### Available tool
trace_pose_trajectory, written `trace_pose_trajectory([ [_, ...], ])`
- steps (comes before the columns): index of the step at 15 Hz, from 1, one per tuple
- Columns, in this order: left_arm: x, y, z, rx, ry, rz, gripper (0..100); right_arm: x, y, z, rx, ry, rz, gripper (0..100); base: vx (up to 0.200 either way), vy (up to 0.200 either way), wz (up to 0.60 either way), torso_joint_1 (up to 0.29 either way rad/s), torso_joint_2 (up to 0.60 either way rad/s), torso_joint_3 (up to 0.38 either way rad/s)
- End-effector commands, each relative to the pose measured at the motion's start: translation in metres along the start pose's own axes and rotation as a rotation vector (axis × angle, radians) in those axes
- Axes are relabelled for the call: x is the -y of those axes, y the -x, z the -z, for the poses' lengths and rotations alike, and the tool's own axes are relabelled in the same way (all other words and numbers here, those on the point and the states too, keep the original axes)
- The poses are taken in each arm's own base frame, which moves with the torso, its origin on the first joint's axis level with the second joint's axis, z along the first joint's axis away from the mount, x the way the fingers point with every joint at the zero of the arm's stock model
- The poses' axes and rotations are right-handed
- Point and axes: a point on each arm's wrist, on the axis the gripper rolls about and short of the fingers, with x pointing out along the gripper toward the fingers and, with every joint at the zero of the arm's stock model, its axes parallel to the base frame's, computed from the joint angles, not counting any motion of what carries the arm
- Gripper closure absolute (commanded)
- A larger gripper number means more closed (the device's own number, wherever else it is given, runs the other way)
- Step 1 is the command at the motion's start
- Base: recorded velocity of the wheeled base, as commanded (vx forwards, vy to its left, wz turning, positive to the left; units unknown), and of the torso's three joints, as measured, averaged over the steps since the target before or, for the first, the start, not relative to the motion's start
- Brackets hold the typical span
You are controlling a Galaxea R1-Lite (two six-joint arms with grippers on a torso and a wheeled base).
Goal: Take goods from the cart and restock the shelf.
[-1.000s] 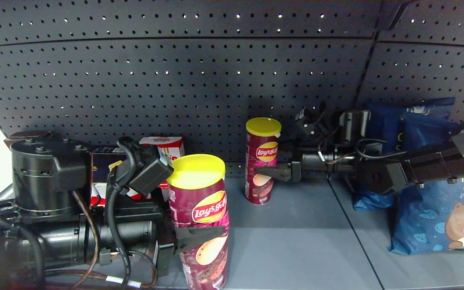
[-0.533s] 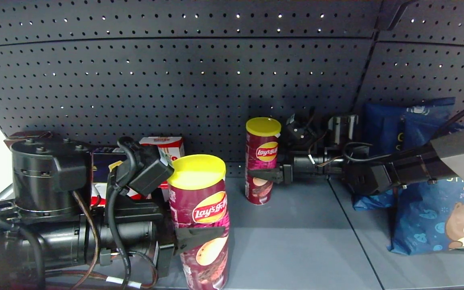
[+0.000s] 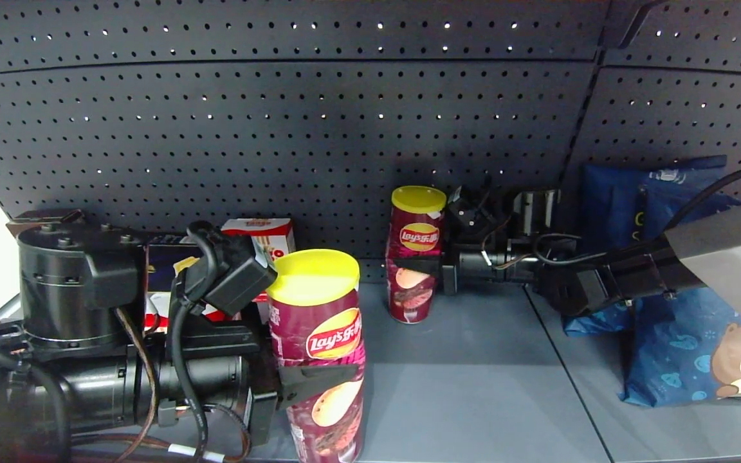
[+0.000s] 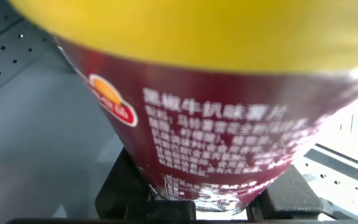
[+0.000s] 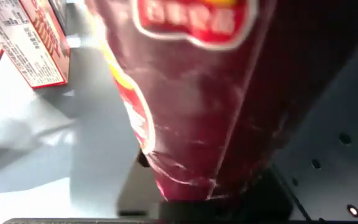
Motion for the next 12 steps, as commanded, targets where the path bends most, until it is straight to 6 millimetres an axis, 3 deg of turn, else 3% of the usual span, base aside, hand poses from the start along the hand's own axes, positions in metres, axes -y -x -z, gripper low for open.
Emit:
trace_pose_trajectory([
  [1, 0.0, 0.0, 0.0, 0.0, 0.0, 0.0, 100, -0.002, 0.003, -0.006, 0.005, 0.006, 0.003, 100, 0.0, 0.0, 0.0, 0.0, 0.0, 0.0],
  [5, 0.0, 0.0, 0.0, 0.0, 0.0, 0.0, 100, -0.022, 0.018, -0.018, -0.009, -0.002, 0.031, 100, 0.0, 0.0, 0.0, 0.0, 0.0, 0.0],
  [12, 0.001, -0.001, 0.0, -0.001, -0.004, 0.005, 100, -0.081, 0.052, -0.022, -0.051, -0.033, 0.024, 100, 0.0, 0.0, 0.0, 0.0, 0.0, 0.0],
])
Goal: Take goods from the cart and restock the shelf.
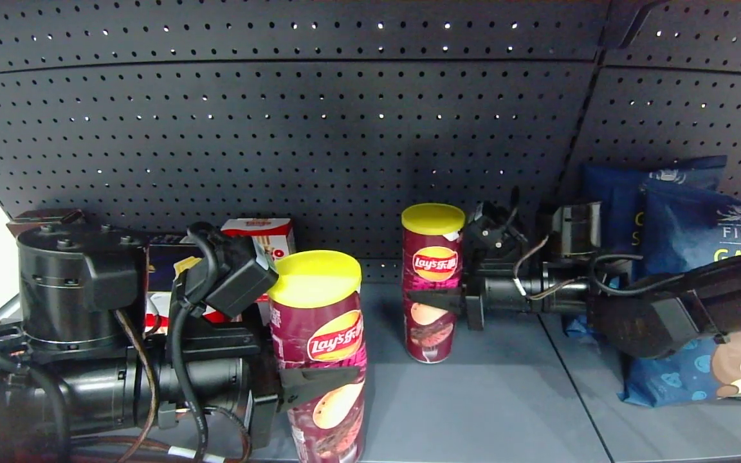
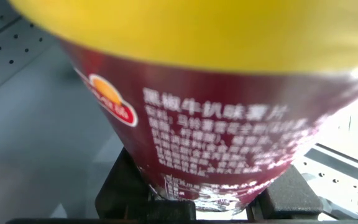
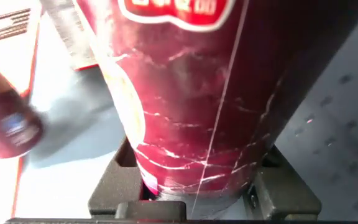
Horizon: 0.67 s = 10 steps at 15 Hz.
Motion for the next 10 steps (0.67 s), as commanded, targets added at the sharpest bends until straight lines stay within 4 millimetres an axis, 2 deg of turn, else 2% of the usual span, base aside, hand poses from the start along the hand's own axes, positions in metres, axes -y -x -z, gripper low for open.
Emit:
trace_pose_trajectory([
  [1, 0.0, 0.0, 0.0, -0.001, 0.0, -0.002, 100, -0.019, 0.017, -0.009, 0.026, 0.024, -0.003, 100, 0.0, 0.0, 0.0, 0.0, 0.0, 0.0],
  [10, -0.006, -0.006, -0.002, -0.005, 0.004, -0.036, 100, -0.058, 0.059, 0.01, 0.08, -0.02, 0.011, 100, 0.0, 0.0, 0.0, 0.0, 0.0, 0.0],
])
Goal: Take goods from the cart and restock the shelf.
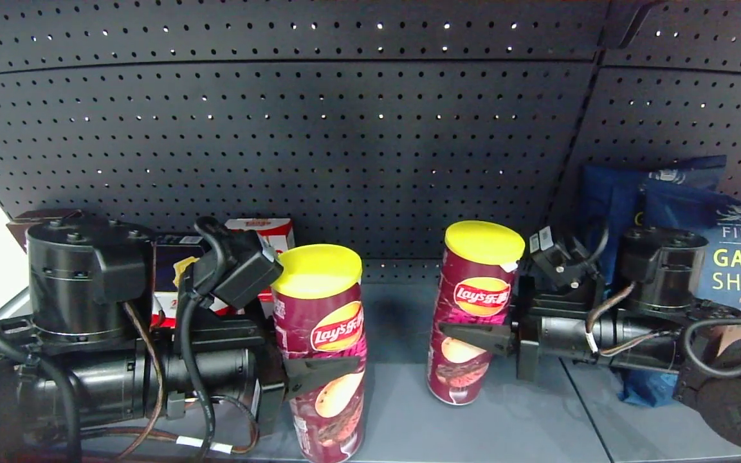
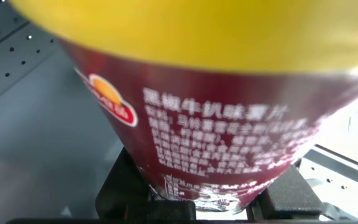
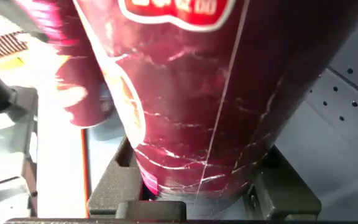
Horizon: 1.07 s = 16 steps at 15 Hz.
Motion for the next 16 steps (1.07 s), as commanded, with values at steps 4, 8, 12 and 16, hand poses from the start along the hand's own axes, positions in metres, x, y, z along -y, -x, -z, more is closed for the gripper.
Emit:
trace_pose_trajectory([
  [4, -0.004, -0.006, -0.001, -0.007, 0.004, -0.013, 100, -0.012, 0.012, 0.007, 0.014, 0.009, -0.003, 100, 0.0, 0.0, 0.0, 0.0, 0.0, 0.0],
  [8, -0.01, -0.013, -0.009, 0.006, -0.001, -0.019, 100, -0.023, 0.01, 0.015, 0.006, 0.005, -0.035, 100, 0.0, 0.0, 0.0, 0.0, 0.0, 0.0],
  [12, -0.015, -0.022, -0.012, 0.006, -0.001, -0.019, 100, -0.025, 0.009, 0.02, 0.003, 0.003, -0.041, 100, 0.0, 0.0, 0.0, 0.0, 0.0, 0.0],
  [16, -0.017, -0.025, -0.012, 0.003, 0.002, -0.019, 100, -0.023, 0.004, 0.026, -0.003, 0.0, -0.045, 100, 0.0, 0.0, 0.0, 0.0, 0.0, 0.0],
])
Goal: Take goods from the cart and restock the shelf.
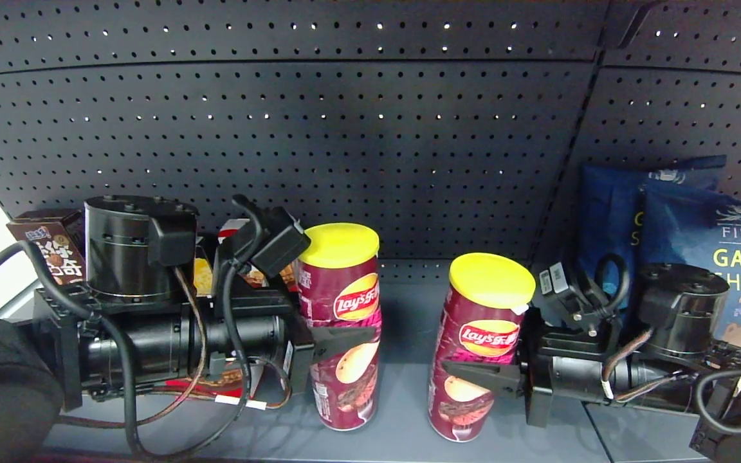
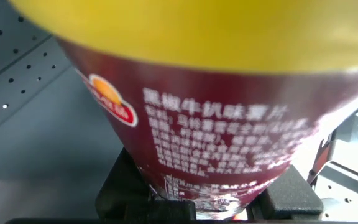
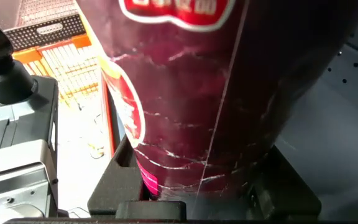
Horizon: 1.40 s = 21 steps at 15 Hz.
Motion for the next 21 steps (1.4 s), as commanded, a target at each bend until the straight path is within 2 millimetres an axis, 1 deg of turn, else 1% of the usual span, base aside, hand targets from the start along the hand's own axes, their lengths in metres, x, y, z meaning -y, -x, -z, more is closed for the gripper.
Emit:
trace_pose_trajectory([
  [1, -0.002, -0.004, 0.0, -0.005, 0.003, 0.001, 100, 0.002, -0.004, 0.006, -0.013, -0.011, -0.006, 100, 0.0, 0.0, 0.0, 0.0, 0.0, 0.0],
  [3, -0.003, -0.005, -0.001, -0.003, 0.002, 0.0, 100, 0.002, -0.006, 0.009, -0.02, -0.015, -0.01, 100, 0.0, 0.0, 0.0, 0.0, 0.0, 0.0],
  [4, -0.003, -0.005, 0.0, -0.005, 0.003, 0.001, 100, 0.002, -0.007, 0.009, -0.021, -0.014, -0.01, 0, 0.0, 0.0, 0.0, 0.0, 0.0, 0.0],
  [8, -0.003, -0.006, 0.001, -0.008, 0.004, 0.001, 100, 0.002, -0.004, 0.008, -0.022, -0.015, 0.032, 0, 0.0, 0.0, 0.0, 0.0, 0.0, 0.0],
  [10, -0.003, -0.007, 0.001, -0.009, 0.005, 0.001, 100, -0.003, 0.002, 0.006, -0.021, -0.014, 0.035, 0, 0.0, 0.0, 0.0, 0.0, 0.0, 0.0],
  [13, -0.005, -0.008, -0.003, -0.002, -0.002, -0.018, 100, -0.015, 0.02, 0.001, -0.008, -0.01, 0.04, 0, 0.0, 0.0, 0.0, 0.0, 0.0, 0.0],
  [14, -0.007, -0.011, -0.005, 0.001, -0.004, -0.045, 100, -0.022, 0.029, -0.004, 0.01, -0.026, 0.045, 0, 0.0, 0.0, 0.0, 0.0, 0.0, 0.0],
  [17, -0.009, -0.013, -0.009, 0.01, -0.007, -0.053, 100, -0.036, 0.049, -0.012, 0.039, -0.039, 0.066, 0, 0.0, 0.0, 0.0, 0.0, 0.0, 0.0],
  [19, -0.01, -0.013, -0.012, 0.016, -0.013, -0.082, 100, -0.051, 0.069, -0.02, 0.067, -0.053, 0.075, 0, 0.0, 0.0, 0.0, 0.0, 0.0, 0.0],
  [21, -0.012, -0.013, -0.023, 0.042, -0.019, -0.129, 100, -0.064, 0.085, -0.027, 0.064, -0.057, 0.11, 0, 0.0, 0.0, 0.0, 0.0, 0.0, 0.0],
])
